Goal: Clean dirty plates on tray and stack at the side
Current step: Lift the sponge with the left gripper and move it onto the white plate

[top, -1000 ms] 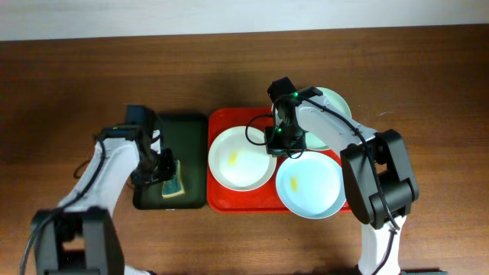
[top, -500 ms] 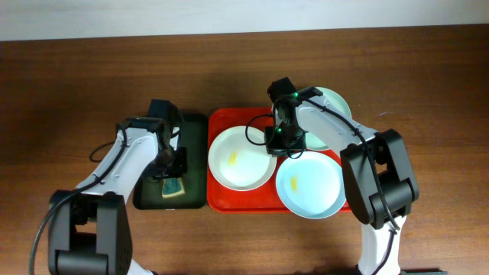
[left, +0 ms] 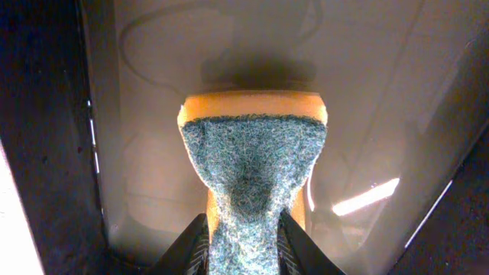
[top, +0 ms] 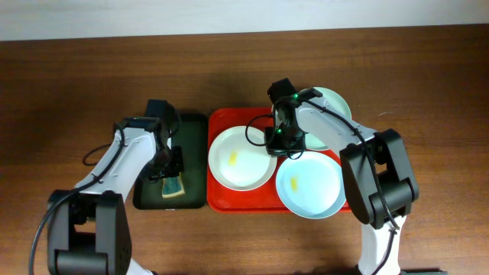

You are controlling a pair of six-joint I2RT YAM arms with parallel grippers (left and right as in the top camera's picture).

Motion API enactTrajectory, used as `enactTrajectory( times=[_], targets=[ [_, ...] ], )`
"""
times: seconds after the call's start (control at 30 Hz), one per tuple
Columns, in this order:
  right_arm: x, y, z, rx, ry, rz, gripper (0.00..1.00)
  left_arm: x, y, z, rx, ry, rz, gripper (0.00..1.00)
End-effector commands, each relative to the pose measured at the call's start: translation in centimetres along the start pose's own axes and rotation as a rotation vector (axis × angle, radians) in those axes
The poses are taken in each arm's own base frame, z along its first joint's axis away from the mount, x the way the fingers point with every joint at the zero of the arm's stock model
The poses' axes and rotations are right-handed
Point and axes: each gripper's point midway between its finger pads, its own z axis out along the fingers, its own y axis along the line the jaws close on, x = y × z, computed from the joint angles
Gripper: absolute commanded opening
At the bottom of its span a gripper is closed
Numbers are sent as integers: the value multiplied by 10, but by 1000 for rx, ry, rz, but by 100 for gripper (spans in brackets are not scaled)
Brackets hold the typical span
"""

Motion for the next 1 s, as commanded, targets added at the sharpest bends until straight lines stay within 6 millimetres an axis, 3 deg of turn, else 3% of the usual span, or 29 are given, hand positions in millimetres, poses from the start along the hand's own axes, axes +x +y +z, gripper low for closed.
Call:
enactTrajectory(
  times=[0.0, 0.23, 0.3, 0.33, 0.43, 0.47, 0.5, 0.53, 0.63, 0.77, 0.87, 0.97],
  targets=[
    [3, -3, 5, 14, 11, 9, 10, -3, -1, 7, 6, 19, -22, 27],
    [3, -3, 5, 14, 11, 9, 10, 5, -5, 33, 7, 105, -19, 21],
    [2, -3, 5, 14, 10, 9, 10, 6, -6, 34, 8, 112, -17, 2],
    [3, -3, 5, 14, 11, 9, 11, 6, -7, 34, 18, 112, 3, 0],
    [3, -1, 5, 2, 15, 9, 27, 2, -14, 29, 68, 103, 23, 0],
    [4, 2, 5, -13, 21, 9, 24, -4, -13, 21, 80, 77, 15, 0],
    [5, 3, 5, -18, 24, 10, 7, -11, -11, 11, 90, 39, 7, 0],
    [6, 3, 5, -17, 26, 10, 4, -16, -11, 0, 102, 3, 2, 0],
    [6, 4, 5, -28, 29, 10, 4, -34, -16, -51, 156, -160, 6, 0],
    [11, 16, 4, -98, 56, 12, 4, -42, -16, -95, 164, -206, 37, 0],
    [16, 15, 4, -91, 77, 19, 4, -43, -23, -105, 195, -217, 94, 0],
    [17, 14, 4, -88, 83, 21, 4, -40, -33, -99, 191, -194, 136, 0]
  ],
)
